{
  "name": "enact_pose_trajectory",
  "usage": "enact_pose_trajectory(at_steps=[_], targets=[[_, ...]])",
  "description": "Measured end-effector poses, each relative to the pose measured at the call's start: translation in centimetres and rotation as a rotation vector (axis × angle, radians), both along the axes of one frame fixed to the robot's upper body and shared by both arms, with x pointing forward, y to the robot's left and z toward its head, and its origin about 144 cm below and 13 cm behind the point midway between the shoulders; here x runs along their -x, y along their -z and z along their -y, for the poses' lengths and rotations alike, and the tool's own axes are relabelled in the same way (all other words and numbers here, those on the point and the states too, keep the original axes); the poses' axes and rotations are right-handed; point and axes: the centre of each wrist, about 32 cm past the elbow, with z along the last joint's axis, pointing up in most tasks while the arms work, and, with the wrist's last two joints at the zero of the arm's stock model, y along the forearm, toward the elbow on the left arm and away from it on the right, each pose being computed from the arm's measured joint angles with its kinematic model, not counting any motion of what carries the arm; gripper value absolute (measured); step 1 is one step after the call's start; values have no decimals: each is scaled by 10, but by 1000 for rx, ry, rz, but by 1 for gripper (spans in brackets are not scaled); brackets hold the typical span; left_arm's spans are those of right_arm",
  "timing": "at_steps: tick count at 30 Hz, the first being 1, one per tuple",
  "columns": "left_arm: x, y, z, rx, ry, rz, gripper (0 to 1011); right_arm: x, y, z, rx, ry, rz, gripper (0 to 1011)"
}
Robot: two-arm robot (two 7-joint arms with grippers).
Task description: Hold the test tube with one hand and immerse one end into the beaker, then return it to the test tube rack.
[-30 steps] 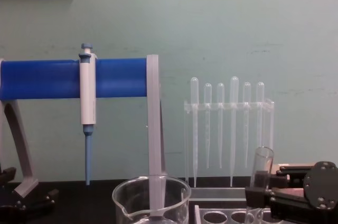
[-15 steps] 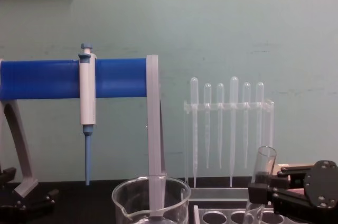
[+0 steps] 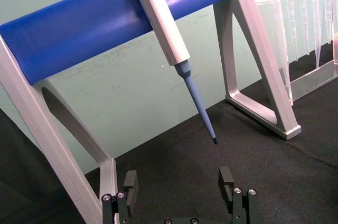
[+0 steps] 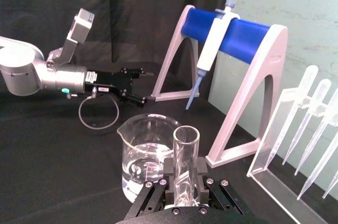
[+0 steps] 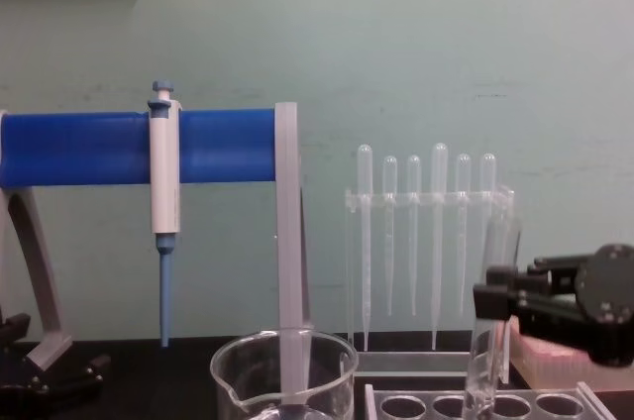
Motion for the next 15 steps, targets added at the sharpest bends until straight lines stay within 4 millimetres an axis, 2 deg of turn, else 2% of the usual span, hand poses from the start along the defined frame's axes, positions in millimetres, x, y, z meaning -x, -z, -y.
enact_pose_trajectory(at_steps=[15], targets=[[0,0,0,0,0,0,1000,0,-56,-1,-18,-14,-14,242]])
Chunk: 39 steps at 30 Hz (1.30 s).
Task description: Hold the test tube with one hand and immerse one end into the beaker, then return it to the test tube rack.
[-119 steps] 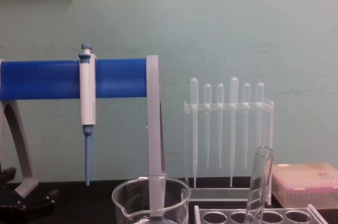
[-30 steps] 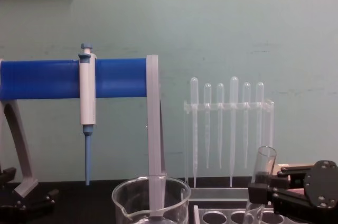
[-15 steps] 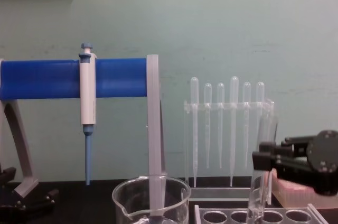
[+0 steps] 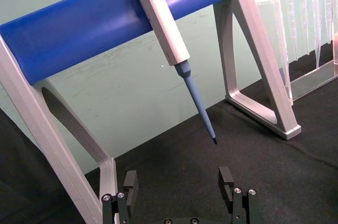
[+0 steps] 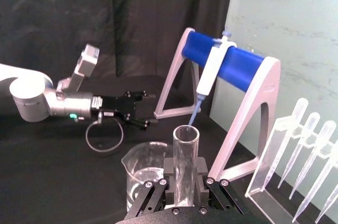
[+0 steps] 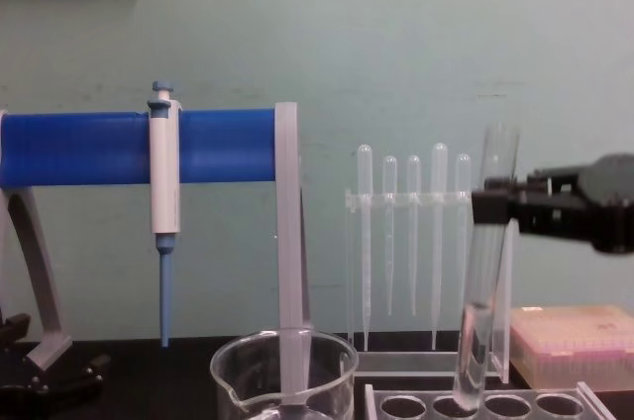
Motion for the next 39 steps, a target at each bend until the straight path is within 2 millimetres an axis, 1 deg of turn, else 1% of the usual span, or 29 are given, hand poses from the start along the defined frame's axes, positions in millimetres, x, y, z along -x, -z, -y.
enact_pose_trajectory(at_steps=[7,15,39], targets=[[0,0,0,0,0,0,1000,-2,-20,2,-19,3,-3,242],[0,0,0,0,0,0,1000,-5,-34,1,-3,-1,8,242],[0,0,0,0,0,0,1000,-6,-35,0,2,-6,7,242]])
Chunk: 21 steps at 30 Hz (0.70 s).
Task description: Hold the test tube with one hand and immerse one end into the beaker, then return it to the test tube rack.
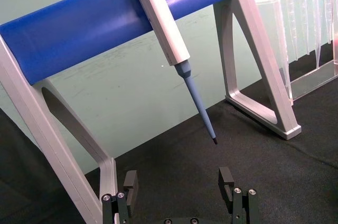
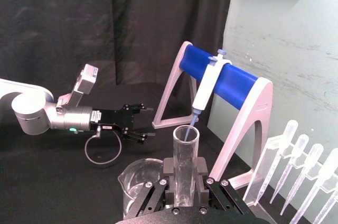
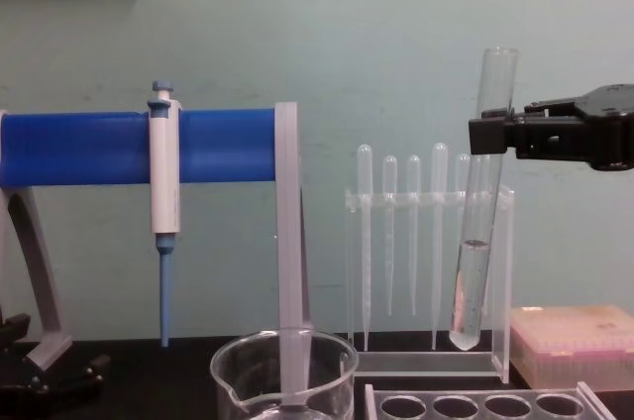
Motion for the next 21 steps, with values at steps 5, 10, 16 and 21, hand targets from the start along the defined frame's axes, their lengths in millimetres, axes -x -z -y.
enact_pose_trajectory(at_steps=[5,10,16,21], targets=[[0,0,0,0,0,0,1000,0,0,0,0,0,0,241],[0,0,0,0,0,0,1000,0,0,0,-1,1,0,242],[0,0,0,0,0,0,1000,0,1,0,-1,1,0,242],[0,0,0,0,0,0,1000,0,1,0,-1,1,0,242]])
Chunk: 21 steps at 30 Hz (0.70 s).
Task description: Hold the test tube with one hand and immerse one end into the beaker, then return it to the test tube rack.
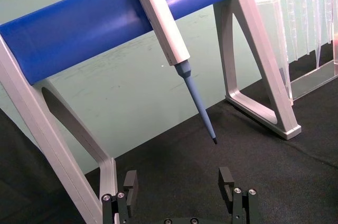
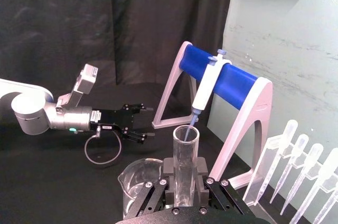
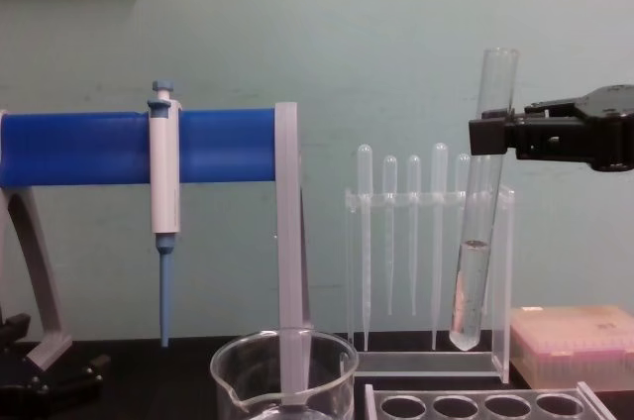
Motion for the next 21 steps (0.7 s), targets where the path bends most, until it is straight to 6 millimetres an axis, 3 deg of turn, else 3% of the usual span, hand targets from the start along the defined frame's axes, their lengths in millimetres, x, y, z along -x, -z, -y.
enact_pose_trajectory(at_steps=[21], targets=[[0,0,0,0,0,0,1000,0,0,0,0,0,0,242]])
